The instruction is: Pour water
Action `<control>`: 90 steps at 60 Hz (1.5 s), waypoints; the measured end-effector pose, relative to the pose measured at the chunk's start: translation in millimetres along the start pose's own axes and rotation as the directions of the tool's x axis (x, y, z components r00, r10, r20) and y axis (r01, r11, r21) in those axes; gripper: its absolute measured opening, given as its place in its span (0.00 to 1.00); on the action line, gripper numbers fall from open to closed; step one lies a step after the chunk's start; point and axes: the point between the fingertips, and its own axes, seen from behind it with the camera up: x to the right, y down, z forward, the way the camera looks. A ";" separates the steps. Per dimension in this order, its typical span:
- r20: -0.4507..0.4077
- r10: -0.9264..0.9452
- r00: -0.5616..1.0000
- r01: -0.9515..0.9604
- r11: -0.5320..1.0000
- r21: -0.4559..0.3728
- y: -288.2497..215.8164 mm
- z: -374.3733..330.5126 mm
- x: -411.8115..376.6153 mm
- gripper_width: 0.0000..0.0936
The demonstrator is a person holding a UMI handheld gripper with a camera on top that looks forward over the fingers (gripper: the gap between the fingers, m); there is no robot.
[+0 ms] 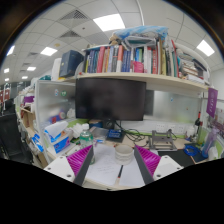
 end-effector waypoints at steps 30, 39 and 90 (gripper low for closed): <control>-0.143 0.041 0.989 -0.050 0.997 -0.059 73.0 222.4 -119.9 0.88; -0.195 0.015 0.981 -0.019 1.000 -0.022 68.5 239.9 -110.5 0.60; 0.014 0.974 0.228 -0.967 0.228 -0.111 2.5 261.7 -108.4 0.27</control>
